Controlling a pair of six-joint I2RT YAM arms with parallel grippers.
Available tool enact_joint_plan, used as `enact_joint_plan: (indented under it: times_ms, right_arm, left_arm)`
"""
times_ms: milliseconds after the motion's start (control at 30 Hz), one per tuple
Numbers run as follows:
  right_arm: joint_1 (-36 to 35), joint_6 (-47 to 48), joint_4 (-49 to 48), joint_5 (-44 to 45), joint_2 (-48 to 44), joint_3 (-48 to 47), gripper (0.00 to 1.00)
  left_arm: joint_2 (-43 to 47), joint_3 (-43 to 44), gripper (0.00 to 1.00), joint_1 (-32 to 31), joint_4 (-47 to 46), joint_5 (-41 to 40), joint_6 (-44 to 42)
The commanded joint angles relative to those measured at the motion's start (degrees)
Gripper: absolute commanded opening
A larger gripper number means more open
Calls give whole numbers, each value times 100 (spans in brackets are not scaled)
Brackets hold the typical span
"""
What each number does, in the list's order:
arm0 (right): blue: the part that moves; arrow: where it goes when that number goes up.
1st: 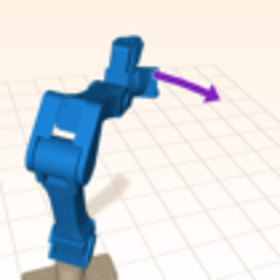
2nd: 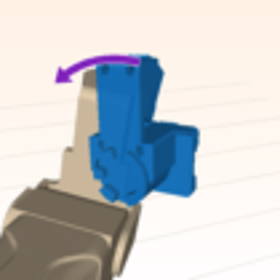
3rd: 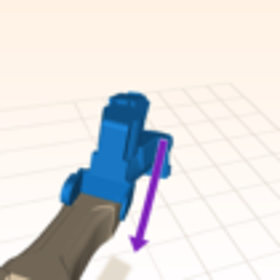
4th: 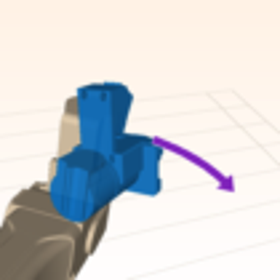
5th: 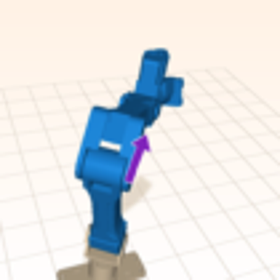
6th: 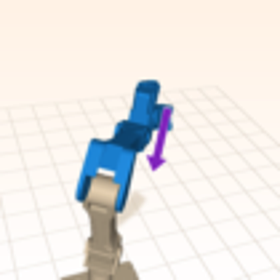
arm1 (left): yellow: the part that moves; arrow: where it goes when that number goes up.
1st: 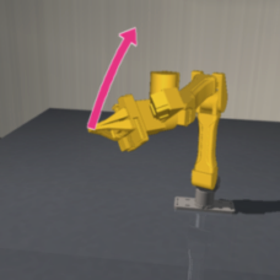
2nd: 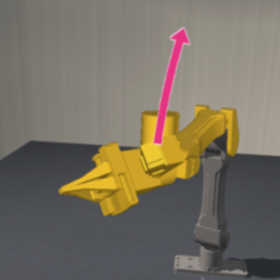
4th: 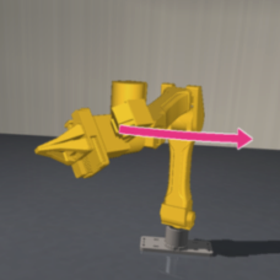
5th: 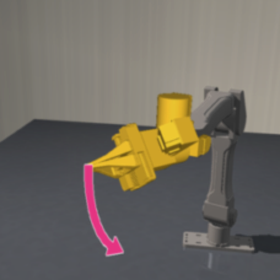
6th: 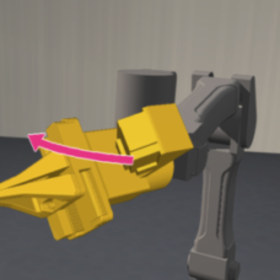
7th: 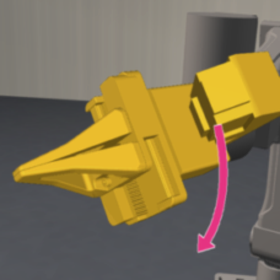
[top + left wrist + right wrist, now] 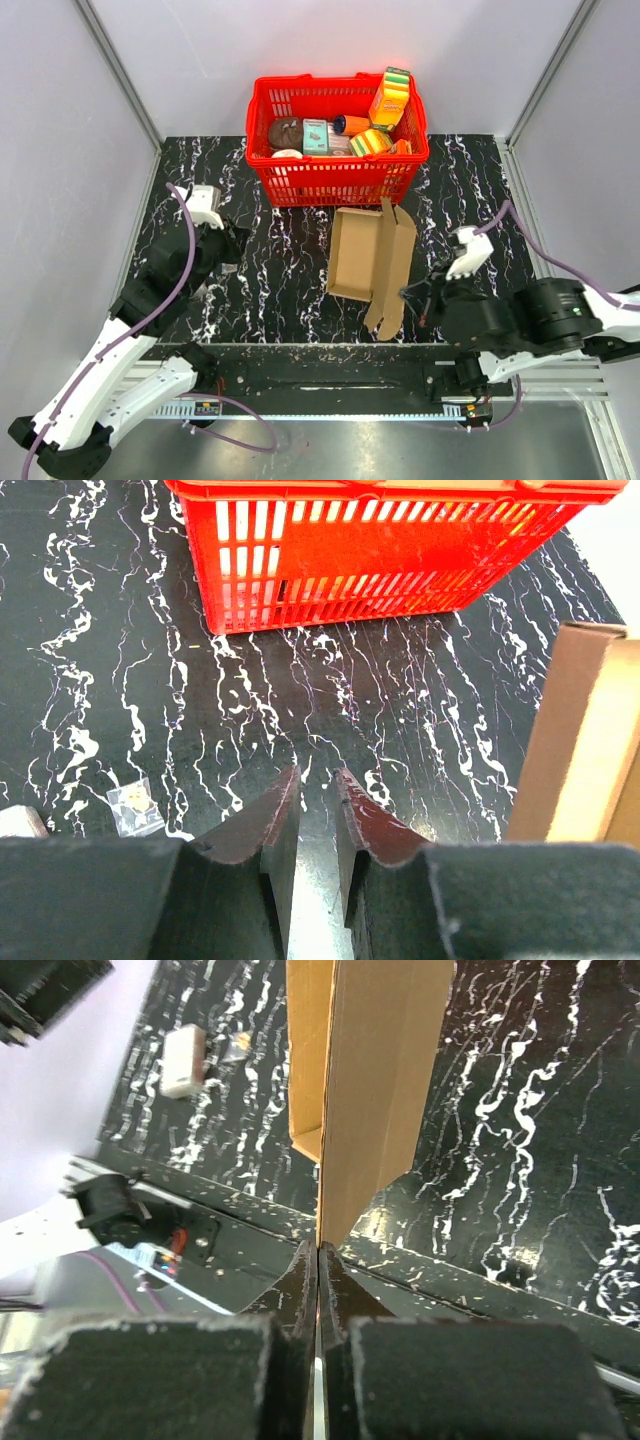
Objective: Fold the paper box
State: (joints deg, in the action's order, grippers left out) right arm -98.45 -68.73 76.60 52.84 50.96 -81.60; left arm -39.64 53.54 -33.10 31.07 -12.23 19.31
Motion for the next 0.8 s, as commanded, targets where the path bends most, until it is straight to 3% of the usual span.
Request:
enact_joint_plan:
  times_ms: [0, 267, 367, 500, 767]
  right_arm:
    - [308, 665, 576, -158, 273, -154, 0]
    - [2695, 3098, -1163, -1995, 906, 110, 0]
    - [3723, 4082, -1647, -3162, 1196, -13, 0]
    - [4325, 5280, -1745, -4534, 1802, -381, 0]
    - [4817, 7020, -1912, -6098, 1997, -470, 0]
  left_arm:
    - [-35, 227, 24, 14, -101, 27, -15]
    - [-105, 376, 24, 14, 48, 10, -50]
    - [-105, 420, 24, 14, 110, 19, -76]
    - [-149, 465, 24, 14, 154, 115, -77]
    - [-290, 701, 24, 14, 285, 309, -129]
